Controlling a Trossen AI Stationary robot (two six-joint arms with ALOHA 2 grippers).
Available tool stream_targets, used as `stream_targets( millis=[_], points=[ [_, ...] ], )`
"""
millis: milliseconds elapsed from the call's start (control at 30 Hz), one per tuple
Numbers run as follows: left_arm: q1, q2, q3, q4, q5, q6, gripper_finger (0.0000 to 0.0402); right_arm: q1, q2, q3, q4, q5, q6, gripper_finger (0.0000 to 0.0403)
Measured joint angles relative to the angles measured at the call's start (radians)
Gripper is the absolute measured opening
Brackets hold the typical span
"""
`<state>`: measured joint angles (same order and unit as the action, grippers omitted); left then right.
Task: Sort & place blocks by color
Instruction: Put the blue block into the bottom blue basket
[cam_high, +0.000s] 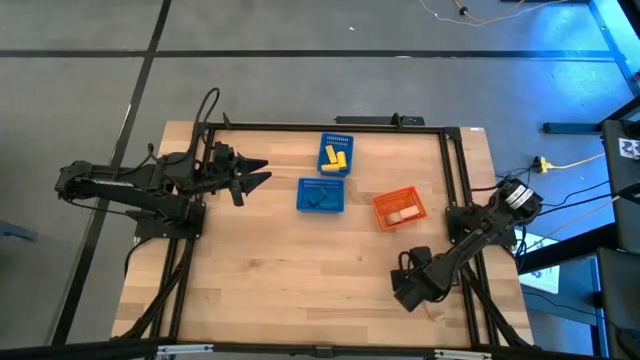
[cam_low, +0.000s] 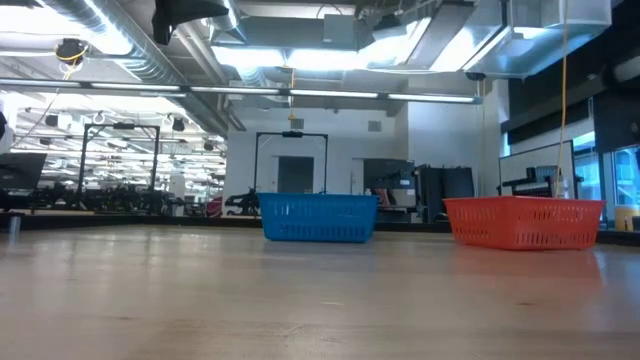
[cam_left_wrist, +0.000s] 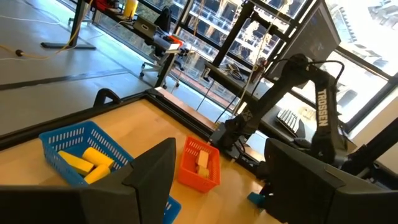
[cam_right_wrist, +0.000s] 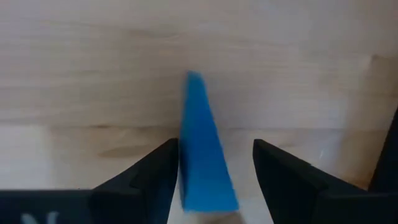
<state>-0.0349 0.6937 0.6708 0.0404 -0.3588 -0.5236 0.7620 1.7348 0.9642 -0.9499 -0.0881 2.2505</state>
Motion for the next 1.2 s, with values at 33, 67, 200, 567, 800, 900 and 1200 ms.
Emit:
stream_targets(
  millis=[33, 67, 200, 567, 800, 900, 1200],
  points=[
    [0.000, 0.000, 0.000, 0.000, 0.000, 0.000, 0.0238, 0.000, 0.000, -0.021, 0.025, -0.012, 0.001, 0.0207],
    [0.000, 0.000, 0.000, 0.000, 0.000, 0.000, 0.0238, 0.000, -0.006, -0.037, 0.058, -0.013, -0.001, 0.0207],
    [0.000, 0.000, 0.000, 0.004, 0.000, -0.001, 0.0238, 0.000, -0.008, -0.053, 0.089, -0.009, -0.008, 0.0189],
    [0.000, 0.000, 0.000, 0.006, 0.000, -0.001, 0.0238, -0.067, -0.224, -0.009, 0.003, 0.235, -0.231, 0.0085],
    [0.000, 0.000, 0.000, 0.006, 0.000, -0.001, 0.0238, -0.369, -0.269, -0.005, 0.380, 0.454, -0.697, 0.0085],
    [0.000, 0.000, 0.000, 0.006, 0.002, -0.001, 0.0238, -0.520, -0.221, -0.005, 0.619, 0.440, -0.941, 0.0085],
    [0.000, 0.000, 0.000, 0.001, 0.009, -0.024, 0.0238, -0.808, -0.099, -0.005, 0.835, 0.288, -1.145, 0.0085]
  ],
)
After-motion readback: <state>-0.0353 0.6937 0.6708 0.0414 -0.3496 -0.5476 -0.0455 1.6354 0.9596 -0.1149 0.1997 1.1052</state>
